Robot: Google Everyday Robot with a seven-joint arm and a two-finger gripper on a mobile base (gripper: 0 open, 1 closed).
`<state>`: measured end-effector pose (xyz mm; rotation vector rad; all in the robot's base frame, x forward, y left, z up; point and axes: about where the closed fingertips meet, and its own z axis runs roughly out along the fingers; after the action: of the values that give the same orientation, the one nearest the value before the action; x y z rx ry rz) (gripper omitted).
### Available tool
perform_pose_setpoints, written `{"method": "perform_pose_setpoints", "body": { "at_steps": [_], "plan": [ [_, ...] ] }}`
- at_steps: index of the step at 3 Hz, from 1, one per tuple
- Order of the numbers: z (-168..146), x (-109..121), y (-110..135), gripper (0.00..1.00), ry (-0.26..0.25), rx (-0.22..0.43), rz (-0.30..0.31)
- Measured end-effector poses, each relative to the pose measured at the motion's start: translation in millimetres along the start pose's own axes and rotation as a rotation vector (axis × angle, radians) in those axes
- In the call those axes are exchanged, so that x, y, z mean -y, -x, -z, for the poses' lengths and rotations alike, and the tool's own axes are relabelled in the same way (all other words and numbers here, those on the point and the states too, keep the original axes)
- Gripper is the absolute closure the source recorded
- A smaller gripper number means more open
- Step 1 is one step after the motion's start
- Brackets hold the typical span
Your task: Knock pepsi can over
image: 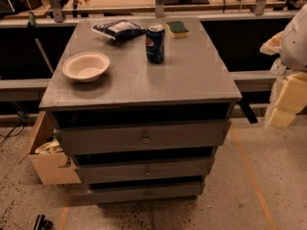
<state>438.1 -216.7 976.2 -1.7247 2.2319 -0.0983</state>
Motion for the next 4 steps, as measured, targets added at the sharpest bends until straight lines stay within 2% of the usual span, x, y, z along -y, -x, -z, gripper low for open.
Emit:
{"method": "perform_pose_setpoints", "body": {
  "at_steps": [1, 2, 3, 4],
  "plan": [
    [0.0, 0.0, 0.0, 0.0, 0.0, 0.0, 0.0],
    [-6.2, 14.1, 3.0, 0.0, -0.034, 0.064, -0.031],
    [-28.8, 51.9, 7.8, 0.0, -0.092, 0.208, -0.124],
    [-60.2, 85.7, 12.8, 0.0, -0.131, 0.352, -0.248]
  ]
}}
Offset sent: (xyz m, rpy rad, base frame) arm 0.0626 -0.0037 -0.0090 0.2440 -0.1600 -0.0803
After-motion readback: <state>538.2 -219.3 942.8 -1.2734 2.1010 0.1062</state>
